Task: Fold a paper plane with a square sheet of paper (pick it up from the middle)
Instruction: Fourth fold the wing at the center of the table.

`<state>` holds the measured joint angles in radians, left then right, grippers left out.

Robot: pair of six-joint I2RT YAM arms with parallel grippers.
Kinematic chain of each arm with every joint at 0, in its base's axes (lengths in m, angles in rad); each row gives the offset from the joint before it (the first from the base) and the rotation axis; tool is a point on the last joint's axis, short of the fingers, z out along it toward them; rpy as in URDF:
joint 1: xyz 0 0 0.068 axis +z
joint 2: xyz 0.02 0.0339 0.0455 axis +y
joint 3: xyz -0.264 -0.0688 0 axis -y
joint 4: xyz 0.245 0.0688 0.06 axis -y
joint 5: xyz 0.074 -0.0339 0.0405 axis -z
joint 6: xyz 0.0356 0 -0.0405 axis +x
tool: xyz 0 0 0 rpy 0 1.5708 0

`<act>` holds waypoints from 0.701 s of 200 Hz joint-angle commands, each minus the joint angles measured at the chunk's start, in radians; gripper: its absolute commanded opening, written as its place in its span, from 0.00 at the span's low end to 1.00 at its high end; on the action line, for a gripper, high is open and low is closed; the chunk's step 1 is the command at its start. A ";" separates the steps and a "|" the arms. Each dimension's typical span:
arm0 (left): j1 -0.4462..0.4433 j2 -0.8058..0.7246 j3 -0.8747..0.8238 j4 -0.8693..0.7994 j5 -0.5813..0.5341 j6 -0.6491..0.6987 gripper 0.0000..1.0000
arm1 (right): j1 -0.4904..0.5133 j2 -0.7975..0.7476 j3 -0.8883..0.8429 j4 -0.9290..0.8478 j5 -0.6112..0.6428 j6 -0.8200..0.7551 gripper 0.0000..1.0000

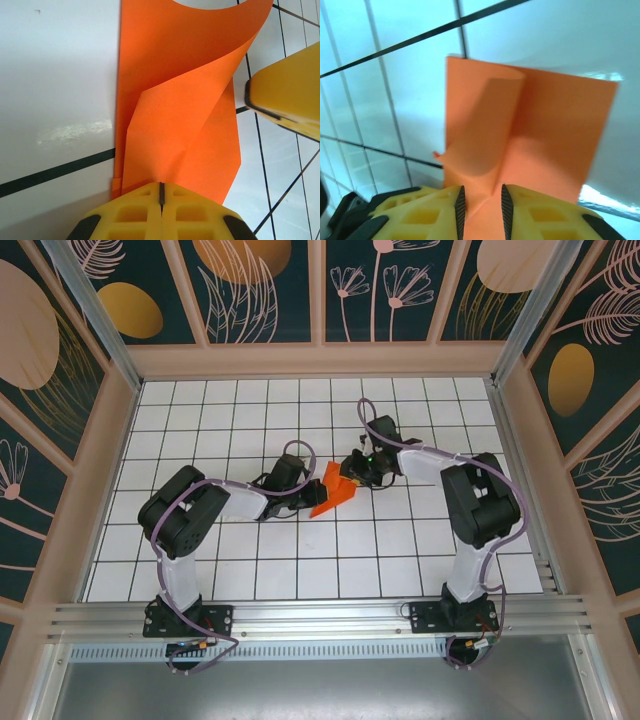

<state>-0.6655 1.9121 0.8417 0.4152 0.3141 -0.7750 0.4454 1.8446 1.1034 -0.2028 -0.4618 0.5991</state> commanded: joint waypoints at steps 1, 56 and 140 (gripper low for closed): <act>0.006 0.059 -0.023 -0.129 -0.023 0.024 0.00 | 0.011 -0.035 -0.035 0.104 -0.081 -0.056 0.22; 0.006 0.053 -0.018 -0.140 -0.026 0.014 0.00 | 0.039 0.033 -0.027 0.110 -0.073 -0.090 0.11; 0.007 0.061 -0.003 -0.160 -0.025 0.016 0.00 | 0.034 0.122 0.011 0.091 -0.129 -0.131 0.10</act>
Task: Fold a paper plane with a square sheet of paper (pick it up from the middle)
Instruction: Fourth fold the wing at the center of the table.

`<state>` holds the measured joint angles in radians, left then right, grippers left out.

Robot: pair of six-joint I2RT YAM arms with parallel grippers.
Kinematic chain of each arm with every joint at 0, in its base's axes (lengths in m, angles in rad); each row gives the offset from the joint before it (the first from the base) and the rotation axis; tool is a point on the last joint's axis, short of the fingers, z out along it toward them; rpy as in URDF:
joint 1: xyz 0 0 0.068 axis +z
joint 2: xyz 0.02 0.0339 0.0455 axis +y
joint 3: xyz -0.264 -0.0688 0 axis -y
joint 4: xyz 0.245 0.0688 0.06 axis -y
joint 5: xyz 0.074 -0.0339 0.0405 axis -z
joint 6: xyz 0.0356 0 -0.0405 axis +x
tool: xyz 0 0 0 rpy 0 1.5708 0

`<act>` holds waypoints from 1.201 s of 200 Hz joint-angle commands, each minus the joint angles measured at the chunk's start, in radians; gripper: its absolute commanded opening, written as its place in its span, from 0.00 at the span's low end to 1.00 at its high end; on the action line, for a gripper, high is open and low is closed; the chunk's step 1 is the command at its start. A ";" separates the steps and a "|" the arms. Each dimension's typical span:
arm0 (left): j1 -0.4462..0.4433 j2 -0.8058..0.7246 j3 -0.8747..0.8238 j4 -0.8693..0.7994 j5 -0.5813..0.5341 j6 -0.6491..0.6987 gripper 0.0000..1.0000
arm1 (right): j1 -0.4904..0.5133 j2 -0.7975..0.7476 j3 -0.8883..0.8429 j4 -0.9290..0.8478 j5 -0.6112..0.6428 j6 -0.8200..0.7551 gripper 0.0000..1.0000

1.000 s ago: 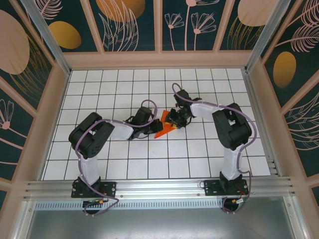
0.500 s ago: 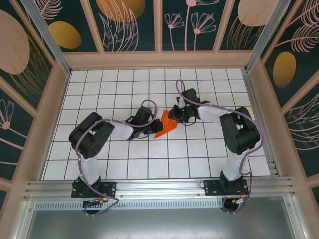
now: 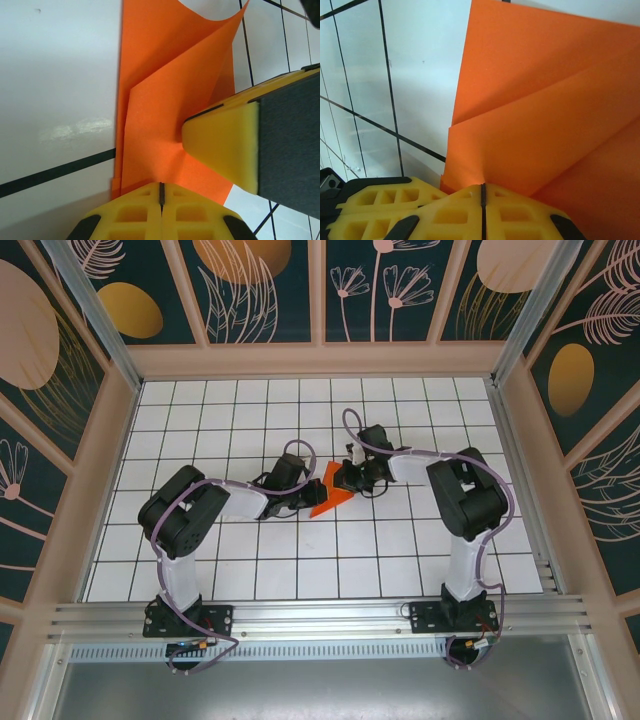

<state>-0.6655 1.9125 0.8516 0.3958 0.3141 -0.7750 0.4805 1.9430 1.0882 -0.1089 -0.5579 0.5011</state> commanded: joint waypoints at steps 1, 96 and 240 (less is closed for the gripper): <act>0.007 0.061 -0.013 -0.142 -0.025 0.017 0.00 | -0.002 0.025 0.026 -0.003 -0.032 -0.033 0.10; 0.006 0.062 -0.022 -0.169 -0.023 0.033 0.00 | -0.093 0.077 0.060 -0.028 0.089 -0.060 0.09; 0.006 0.066 -0.025 -0.164 -0.021 0.041 0.00 | -0.130 -0.043 -0.010 0.122 -0.017 0.002 0.08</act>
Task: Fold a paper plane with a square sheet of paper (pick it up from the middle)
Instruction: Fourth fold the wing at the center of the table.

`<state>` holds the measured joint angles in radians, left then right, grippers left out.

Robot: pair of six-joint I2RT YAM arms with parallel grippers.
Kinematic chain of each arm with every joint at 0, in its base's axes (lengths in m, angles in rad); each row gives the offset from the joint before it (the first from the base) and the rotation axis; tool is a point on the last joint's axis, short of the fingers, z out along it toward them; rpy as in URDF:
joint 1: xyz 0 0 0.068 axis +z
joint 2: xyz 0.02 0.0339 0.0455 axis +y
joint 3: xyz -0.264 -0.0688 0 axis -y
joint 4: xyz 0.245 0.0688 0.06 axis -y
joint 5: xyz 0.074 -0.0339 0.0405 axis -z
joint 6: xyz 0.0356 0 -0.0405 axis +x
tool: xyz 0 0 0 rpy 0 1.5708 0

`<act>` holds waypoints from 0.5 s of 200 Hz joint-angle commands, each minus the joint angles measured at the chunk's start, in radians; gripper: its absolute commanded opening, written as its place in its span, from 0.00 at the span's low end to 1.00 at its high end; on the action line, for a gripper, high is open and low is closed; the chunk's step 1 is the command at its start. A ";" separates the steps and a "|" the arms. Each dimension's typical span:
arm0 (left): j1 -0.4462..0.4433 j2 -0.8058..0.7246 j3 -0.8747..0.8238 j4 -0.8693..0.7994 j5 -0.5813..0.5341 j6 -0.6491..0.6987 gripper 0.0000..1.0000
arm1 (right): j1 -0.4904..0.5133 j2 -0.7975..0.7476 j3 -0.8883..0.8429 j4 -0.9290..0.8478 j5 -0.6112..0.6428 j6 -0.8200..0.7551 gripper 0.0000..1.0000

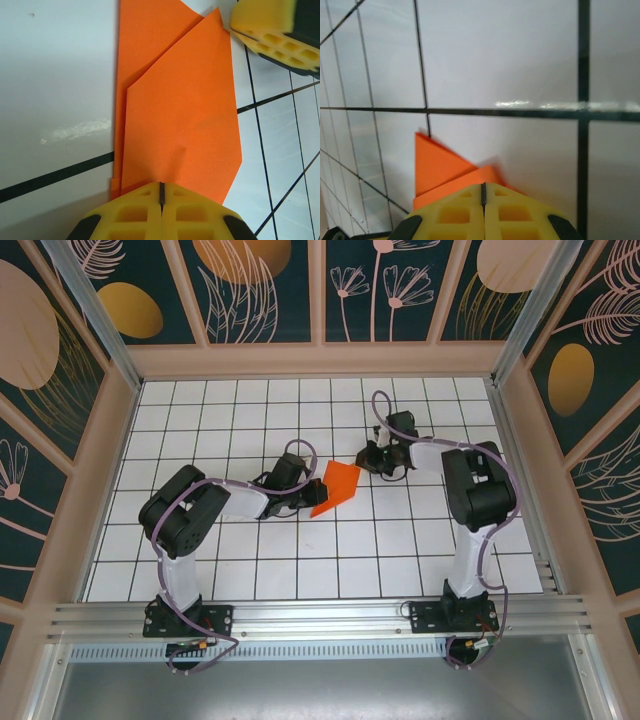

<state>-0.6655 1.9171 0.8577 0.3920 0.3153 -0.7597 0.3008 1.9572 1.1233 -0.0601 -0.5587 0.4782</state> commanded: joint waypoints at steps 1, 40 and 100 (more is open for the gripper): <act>0.006 0.062 -0.032 -0.161 -0.024 0.026 0.00 | 0.053 -0.057 -0.046 0.073 -0.017 0.027 0.08; 0.007 0.062 -0.033 -0.162 -0.021 0.024 0.00 | 0.108 0.015 -0.031 0.068 -0.017 0.034 0.08; 0.006 0.058 -0.043 -0.157 -0.018 0.021 0.00 | 0.015 0.092 0.041 -0.009 0.094 0.010 0.07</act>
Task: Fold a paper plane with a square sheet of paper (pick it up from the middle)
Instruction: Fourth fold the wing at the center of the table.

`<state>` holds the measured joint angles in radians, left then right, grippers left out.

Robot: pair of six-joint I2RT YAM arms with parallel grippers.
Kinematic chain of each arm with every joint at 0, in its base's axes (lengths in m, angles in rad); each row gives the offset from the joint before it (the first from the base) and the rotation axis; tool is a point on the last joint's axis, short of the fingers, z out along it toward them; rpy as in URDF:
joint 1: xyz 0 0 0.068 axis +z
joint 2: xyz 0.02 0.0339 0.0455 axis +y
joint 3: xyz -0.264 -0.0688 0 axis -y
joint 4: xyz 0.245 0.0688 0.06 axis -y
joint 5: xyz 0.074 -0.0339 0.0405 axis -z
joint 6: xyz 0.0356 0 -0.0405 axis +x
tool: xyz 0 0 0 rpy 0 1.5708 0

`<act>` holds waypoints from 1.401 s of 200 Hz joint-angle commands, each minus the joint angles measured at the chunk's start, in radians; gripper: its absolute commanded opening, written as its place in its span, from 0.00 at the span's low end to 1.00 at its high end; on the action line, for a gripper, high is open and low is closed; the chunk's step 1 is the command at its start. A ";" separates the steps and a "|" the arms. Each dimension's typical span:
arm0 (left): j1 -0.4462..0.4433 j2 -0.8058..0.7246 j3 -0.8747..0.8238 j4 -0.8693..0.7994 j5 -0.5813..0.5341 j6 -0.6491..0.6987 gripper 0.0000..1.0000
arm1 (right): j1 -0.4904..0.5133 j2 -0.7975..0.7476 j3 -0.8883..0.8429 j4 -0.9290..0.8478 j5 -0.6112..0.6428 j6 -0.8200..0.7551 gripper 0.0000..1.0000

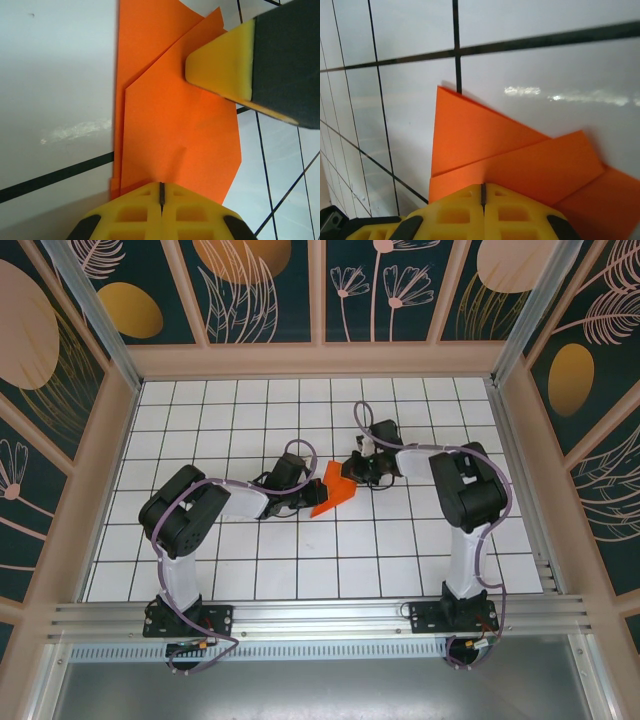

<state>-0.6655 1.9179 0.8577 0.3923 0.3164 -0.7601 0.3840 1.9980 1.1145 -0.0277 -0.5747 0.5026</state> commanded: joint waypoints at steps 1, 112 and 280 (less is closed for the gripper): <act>0.006 0.057 -0.043 -0.157 -0.019 0.022 0.00 | -0.070 0.053 0.052 -0.043 0.113 -0.014 0.07; 0.005 0.049 -0.032 -0.135 -0.007 0.021 0.00 | 0.005 -0.143 -0.052 0.027 0.027 0.026 0.08; 0.006 -0.186 0.038 -0.110 0.002 0.024 0.15 | 0.053 0.018 -0.097 -0.026 0.080 0.069 0.06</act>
<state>-0.6655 1.7866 0.8749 0.2611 0.2989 -0.7303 0.4545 1.9720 1.0592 0.0048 -0.5774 0.5606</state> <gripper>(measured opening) 0.134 0.070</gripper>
